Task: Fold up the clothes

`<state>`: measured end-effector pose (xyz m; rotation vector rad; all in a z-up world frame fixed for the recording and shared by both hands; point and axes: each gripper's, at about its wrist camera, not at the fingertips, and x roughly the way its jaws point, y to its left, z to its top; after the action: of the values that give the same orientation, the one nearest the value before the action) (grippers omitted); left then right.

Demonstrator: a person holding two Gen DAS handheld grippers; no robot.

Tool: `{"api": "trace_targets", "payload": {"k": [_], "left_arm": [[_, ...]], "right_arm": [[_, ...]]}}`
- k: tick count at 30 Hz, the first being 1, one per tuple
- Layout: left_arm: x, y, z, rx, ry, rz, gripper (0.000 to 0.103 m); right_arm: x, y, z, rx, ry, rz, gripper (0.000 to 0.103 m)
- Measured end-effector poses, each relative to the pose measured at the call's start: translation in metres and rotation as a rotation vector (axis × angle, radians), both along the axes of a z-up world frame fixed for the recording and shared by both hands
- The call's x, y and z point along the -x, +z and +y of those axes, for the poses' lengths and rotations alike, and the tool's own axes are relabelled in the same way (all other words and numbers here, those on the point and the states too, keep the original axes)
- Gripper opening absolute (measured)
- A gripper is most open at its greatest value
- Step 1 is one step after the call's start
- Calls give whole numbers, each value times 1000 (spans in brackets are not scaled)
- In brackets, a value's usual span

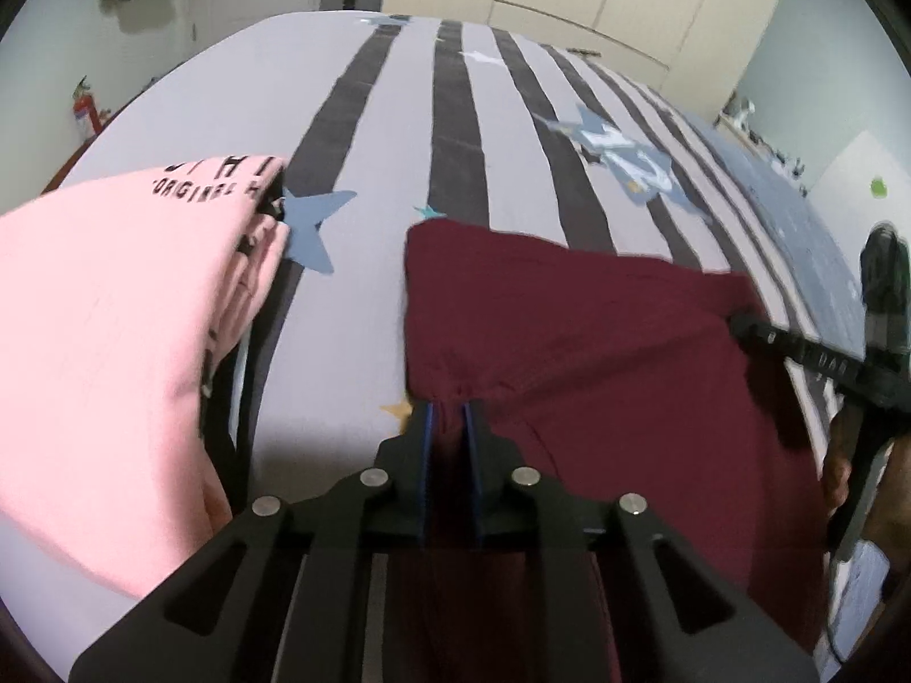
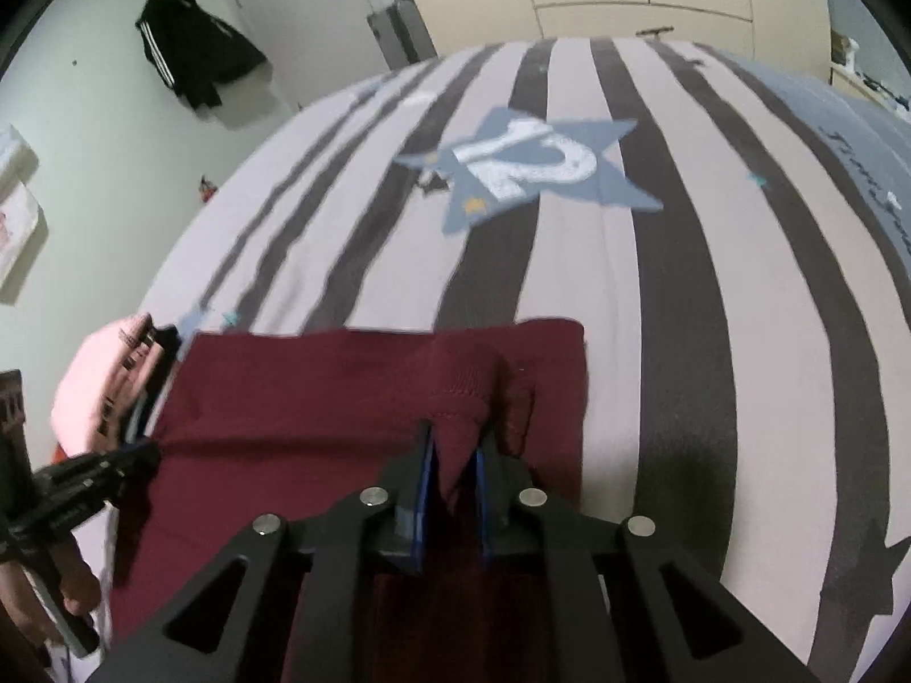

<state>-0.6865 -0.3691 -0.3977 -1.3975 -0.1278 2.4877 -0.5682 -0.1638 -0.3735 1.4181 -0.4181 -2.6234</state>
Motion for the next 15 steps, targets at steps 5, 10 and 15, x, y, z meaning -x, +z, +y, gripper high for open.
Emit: {"api": "trace_targets", "payload": {"k": [5, 10, 15], "left_arm": [[-12, 21, -10, 18, 50, 79, 18], [-45, 47, -12, -11, -6, 115, 18], [-92, 57, 3, -50, -77, 88, 18]], "right_arm": [[-14, 19, 9, -33, -25, 58, 29], [-39, 45, 18, -75, -59, 122, 38], [-95, 63, -12, -18, 19, 148, 38]]}}
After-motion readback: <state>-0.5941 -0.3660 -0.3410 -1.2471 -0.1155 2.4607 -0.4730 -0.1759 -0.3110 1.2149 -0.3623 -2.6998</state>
